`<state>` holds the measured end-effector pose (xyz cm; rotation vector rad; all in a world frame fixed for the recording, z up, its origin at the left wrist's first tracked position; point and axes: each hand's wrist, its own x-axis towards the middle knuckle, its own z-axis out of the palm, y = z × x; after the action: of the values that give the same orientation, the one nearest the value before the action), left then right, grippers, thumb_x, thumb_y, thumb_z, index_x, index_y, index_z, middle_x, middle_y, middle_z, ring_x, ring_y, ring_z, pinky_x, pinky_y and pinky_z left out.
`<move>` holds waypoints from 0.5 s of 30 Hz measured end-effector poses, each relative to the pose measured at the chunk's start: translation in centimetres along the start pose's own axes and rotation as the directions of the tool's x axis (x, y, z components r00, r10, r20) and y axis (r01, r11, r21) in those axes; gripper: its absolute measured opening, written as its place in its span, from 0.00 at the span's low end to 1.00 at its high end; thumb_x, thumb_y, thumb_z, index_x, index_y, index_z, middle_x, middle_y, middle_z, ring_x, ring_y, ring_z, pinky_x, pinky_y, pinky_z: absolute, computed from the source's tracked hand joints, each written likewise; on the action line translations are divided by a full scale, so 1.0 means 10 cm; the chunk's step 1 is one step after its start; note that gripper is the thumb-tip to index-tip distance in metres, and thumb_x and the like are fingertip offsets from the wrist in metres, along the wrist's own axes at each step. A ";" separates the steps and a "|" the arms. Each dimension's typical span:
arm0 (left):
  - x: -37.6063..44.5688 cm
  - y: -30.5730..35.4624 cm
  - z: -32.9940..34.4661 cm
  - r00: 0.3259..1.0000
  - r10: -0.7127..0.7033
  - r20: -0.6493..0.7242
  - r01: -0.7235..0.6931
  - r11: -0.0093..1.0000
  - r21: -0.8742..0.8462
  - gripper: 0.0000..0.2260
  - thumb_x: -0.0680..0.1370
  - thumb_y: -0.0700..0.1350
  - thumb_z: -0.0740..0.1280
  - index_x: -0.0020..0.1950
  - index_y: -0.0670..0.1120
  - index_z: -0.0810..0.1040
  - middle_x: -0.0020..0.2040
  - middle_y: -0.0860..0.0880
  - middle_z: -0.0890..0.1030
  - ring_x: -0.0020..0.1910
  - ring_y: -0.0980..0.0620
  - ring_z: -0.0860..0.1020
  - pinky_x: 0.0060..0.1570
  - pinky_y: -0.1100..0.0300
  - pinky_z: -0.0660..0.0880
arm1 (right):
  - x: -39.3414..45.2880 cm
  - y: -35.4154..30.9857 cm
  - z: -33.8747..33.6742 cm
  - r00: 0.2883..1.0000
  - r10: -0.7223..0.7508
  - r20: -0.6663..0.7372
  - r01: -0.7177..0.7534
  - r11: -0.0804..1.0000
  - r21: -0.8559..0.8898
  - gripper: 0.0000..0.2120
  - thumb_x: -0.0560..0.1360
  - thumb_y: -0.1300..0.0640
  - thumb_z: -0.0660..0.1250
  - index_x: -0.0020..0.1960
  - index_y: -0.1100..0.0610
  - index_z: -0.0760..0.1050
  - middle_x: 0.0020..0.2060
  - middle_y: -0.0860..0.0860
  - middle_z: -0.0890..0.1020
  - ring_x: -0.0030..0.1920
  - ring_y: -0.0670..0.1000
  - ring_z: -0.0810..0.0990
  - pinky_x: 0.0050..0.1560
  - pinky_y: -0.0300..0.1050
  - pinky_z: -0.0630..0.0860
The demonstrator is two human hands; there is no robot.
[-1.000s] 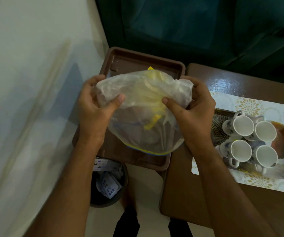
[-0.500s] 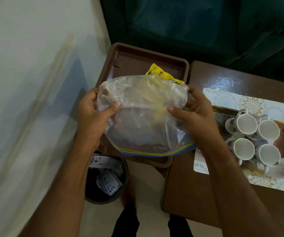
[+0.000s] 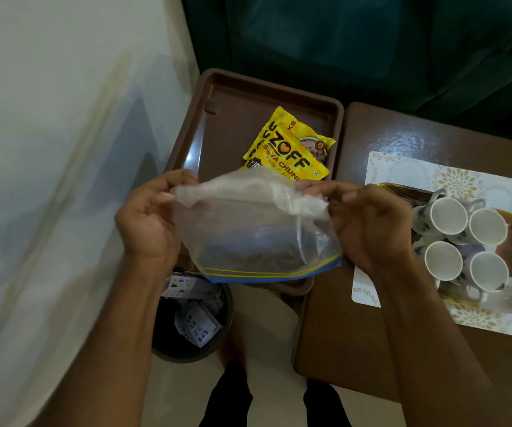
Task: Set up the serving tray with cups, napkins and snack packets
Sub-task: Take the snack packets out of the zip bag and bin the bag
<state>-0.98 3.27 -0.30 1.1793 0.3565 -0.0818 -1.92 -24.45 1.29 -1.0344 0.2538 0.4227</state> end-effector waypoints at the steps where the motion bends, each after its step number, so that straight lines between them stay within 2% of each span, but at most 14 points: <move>1: 0.00 0.00 -0.03 1.000 -0.011 0.026 0.011 1.000 -0.026 0.14 0.73 0.45 0.61 0.38 0.42 0.84 0.47 0.44 0.82 0.51 0.49 0.80 0.52 0.59 0.76 | 0.00 0.00 0.01 1.000 0.020 0.007 -0.020 1.000 -0.002 0.20 0.63 0.53 0.74 0.45 0.69 0.82 0.55 0.67 0.81 0.58 0.61 0.82 0.55 0.50 0.80; 2: 0.00 -0.01 -0.06 0.999 -0.010 0.052 0.010 1.000 0.008 0.16 0.76 0.50 0.62 0.36 0.43 0.84 0.49 0.43 0.81 0.54 0.49 0.79 0.56 0.58 0.75 | 0.01 0.02 0.03 0.999 0.031 -0.022 -0.032 0.997 -0.074 0.18 0.64 0.50 0.76 0.41 0.66 0.82 0.53 0.66 0.81 0.55 0.60 0.82 0.53 0.50 0.80; 4: 0.02 -0.05 -0.09 0.996 0.015 0.090 -0.037 0.969 0.242 0.14 0.74 0.56 0.71 0.36 0.46 0.83 0.53 0.46 0.81 0.58 0.50 0.78 0.60 0.56 0.74 | 0.03 0.09 0.06 0.994 -0.003 -0.110 -0.034 0.943 -0.331 0.14 0.64 0.56 0.81 0.37 0.62 0.78 0.50 0.63 0.82 0.49 0.56 0.84 0.47 0.48 0.80; 6: 0.04 -0.06 -0.10 0.987 0.055 0.149 -0.132 0.809 0.573 0.12 0.67 0.52 0.78 0.44 0.48 0.83 0.59 0.51 0.81 0.62 0.53 0.78 0.65 0.49 0.75 | 0.06 0.12 0.09 0.988 -0.044 -0.150 -0.045 0.836 -0.547 0.17 0.62 0.63 0.84 0.44 0.59 0.78 0.52 0.61 0.84 0.51 0.54 0.85 0.48 0.51 0.83; 8: 0.04 -0.03 -0.10 0.966 0.076 0.248 -0.236 0.657 0.716 0.25 0.65 0.47 0.82 0.60 0.52 0.81 0.65 0.54 0.79 0.68 0.56 0.76 0.71 0.46 0.73 | 0.07 0.13 0.11 0.984 -0.085 -0.154 -0.046 0.718 -0.694 0.29 0.59 0.62 0.86 0.55 0.55 0.77 0.50 0.57 0.84 0.51 0.55 0.85 0.49 0.52 0.84; 9: 0.03 -0.01 -0.08 0.957 0.076 0.279 -0.264 0.621 0.738 0.33 0.65 0.45 0.83 0.68 0.54 0.77 0.68 0.54 0.78 0.70 0.57 0.74 0.73 0.48 0.72 | 0.08 0.14 0.12 0.982 -0.117 -0.151 -0.040 0.647 -0.762 0.32 0.58 0.60 0.86 0.58 0.53 0.76 0.46 0.54 0.84 0.48 0.55 0.84 0.47 0.51 0.83; 11: 0.00 0.05 -0.01 0.952 0.079 0.294 -0.288 0.544 0.788 0.42 0.65 0.42 0.85 0.76 0.55 0.71 0.72 0.55 0.75 0.72 0.60 0.72 0.73 0.58 0.69 | 0.09 0.18 0.18 0.972 -0.200 -0.119 -0.009 0.479 -0.878 0.29 0.59 0.61 0.83 0.57 0.52 0.79 0.37 0.50 0.82 0.40 0.53 0.82 0.39 0.49 0.80; 13: -0.03 0.08 0.07 0.951 0.095 0.293 -0.304 0.450 0.840 0.36 0.65 0.43 0.85 0.71 0.53 0.77 0.68 0.55 0.78 0.64 0.61 0.76 0.65 0.65 0.73 | 0.08 0.19 0.28 0.956 -0.281 -0.080 0.008 0.296 -0.955 0.20 0.62 0.57 0.76 0.54 0.50 0.82 0.34 0.48 0.82 0.37 0.52 0.81 0.37 0.50 0.79; 15: -0.05 0.11 0.15 0.946 0.156 0.285 -0.324 0.361 0.875 0.20 0.67 0.43 0.83 0.56 0.50 0.84 0.52 0.53 0.85 0.46 0.60 0.81 0.50 0.61 0.81 | 0.05 0.16 0.39 0.949 -0.310 -0.063 -0.023 0.134 -0.991 0.19 0.62 0.48 0.67 0.51 0.49 0.84 0.38 0.49 0.84 0.39 0.55 0.82 0.38 0.50 0.79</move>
<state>-0.83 2.28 1.36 2.3443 -0.0682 -0.1171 -2.16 -20.26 1.76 -2.5031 0.0498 0.2189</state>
